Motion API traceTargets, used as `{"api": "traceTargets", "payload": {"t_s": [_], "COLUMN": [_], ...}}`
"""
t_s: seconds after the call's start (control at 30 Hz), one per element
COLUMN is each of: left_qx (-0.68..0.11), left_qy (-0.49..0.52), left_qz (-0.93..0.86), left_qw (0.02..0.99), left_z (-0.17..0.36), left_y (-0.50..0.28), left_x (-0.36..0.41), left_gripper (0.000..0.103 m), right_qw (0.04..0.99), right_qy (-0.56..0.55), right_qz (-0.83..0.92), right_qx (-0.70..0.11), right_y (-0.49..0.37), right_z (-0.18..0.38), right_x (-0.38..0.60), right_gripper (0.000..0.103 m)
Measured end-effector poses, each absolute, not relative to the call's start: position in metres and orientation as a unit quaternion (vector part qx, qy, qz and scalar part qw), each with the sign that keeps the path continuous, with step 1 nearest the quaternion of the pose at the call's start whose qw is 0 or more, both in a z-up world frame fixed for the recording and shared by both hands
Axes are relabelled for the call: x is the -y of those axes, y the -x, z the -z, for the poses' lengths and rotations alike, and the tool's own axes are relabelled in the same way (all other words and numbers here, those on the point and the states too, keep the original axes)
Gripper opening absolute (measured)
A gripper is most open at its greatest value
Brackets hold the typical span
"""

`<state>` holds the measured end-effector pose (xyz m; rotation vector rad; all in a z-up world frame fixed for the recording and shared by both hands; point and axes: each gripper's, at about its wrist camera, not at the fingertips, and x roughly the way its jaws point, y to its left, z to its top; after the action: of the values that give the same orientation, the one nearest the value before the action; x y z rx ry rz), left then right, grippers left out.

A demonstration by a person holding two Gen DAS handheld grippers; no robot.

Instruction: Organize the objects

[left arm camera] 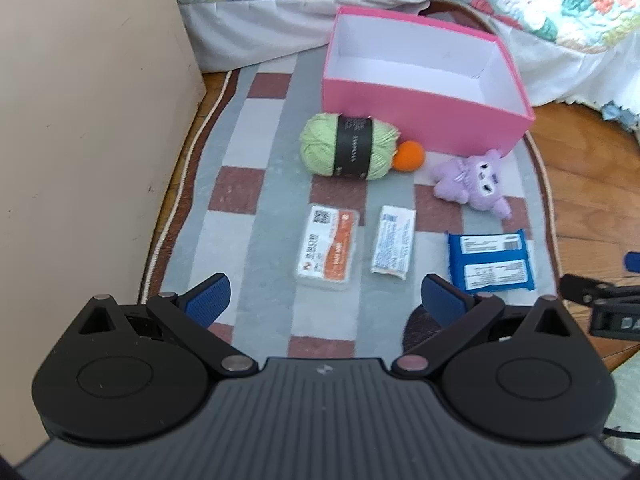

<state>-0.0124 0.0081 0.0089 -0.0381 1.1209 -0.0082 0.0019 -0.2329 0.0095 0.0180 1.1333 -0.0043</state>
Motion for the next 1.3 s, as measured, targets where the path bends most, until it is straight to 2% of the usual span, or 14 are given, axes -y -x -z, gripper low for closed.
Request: {"api": "traceTargets", "payload": {"t_s": [0.33,0.53,0.7,1.03,1.13,1.3], "left_qx": [-0.516,-0.510,-0.515,-0.530,-0.527,-0.531], "left_qy": [0.026,-0.030,-0.026,-0.020,-0.032,-0.052], "left_qz": [0.006,-0.013,-0.005,0.022,0.038,0.074], "left_qw": [0.856,0.859,0.857,0.847,0.848,0.843], "left_z": [-0.014,-0.011,-0.008,-0.004,-0.003,0.008], "left_y": [0.017,0.016,0.015,0.006,0.001,-0.009], "left_x": [-0.011,-0.001,0.001,0.017,0.030,0.057], "left_gripper": [0.103,0.103,0.103,0.103,0.103,0.103], "right_qw": [0.843,0.860,0.868,0.886,0.890,0.880], "right_qy": [-0.020,0.006,-0.045,0.007,0.023,0.016], "right_qz": [-0.015,-0.060,-0.097,-0.139,-0.156,-0.143], "right_qx": [-0.538,-0.507,-0.486,-0.441,-0.427,-0.452], "right_y": [0.001,0.002,0.002,0.012,0.014,0.007], "right_z": [-0.013,-0.023,-0.032,-0.045,-0.040,-0.012], "right_x": [0.232,0.229,0.240,0.243,0.248,0.265], "right_gripper": [0.103,0.103,0.103,0.103,0.103,0.103]}}
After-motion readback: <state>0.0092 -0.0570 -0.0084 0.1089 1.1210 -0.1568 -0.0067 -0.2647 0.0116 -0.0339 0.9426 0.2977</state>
